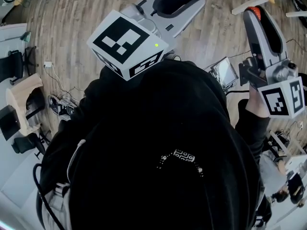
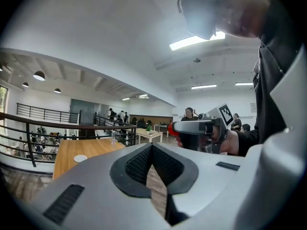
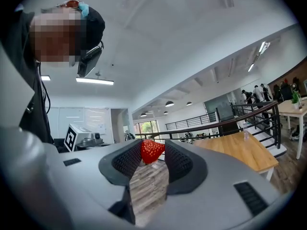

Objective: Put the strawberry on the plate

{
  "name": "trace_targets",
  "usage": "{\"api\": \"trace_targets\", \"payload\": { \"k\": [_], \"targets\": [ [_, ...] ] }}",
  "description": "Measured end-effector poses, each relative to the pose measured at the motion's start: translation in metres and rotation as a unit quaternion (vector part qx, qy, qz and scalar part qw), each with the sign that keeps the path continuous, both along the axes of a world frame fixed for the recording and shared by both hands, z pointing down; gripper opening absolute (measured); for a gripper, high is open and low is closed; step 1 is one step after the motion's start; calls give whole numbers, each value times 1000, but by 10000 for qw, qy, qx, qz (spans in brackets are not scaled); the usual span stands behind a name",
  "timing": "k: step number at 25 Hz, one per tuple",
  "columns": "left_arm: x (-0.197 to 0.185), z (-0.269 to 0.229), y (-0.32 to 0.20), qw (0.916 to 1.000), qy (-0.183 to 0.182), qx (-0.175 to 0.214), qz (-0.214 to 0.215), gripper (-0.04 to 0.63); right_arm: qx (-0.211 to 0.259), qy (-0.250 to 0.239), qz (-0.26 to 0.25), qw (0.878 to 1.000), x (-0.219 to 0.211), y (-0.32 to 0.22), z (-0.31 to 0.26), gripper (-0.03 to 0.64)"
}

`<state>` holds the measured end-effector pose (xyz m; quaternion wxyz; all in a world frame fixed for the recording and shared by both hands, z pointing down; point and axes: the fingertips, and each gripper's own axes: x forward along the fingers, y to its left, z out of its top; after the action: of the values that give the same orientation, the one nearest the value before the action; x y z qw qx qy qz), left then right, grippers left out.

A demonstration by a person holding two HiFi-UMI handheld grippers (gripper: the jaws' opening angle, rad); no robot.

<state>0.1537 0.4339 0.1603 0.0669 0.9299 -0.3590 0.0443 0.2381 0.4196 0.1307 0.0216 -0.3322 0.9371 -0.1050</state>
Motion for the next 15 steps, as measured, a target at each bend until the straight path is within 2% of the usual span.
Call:
{"api": "trace_targets", "payload": {
  "k": [6, 11, 15],
  "targets": [
    [5, 5, 1, 9998, -54, -201, -47, -2, -169, -258, -37, 9995, 17, 2, 8, 158],
    [8, -4, 6, 9997, 51, -157, 163, -2, -149, -210, 70, 9996, 9, 10, 2, 158],
    [25, 5, -30, 9993, 127, -135, 328, -2, -240, -119, 202, 9994, 20, -22, 9, 158]
  ]
}}
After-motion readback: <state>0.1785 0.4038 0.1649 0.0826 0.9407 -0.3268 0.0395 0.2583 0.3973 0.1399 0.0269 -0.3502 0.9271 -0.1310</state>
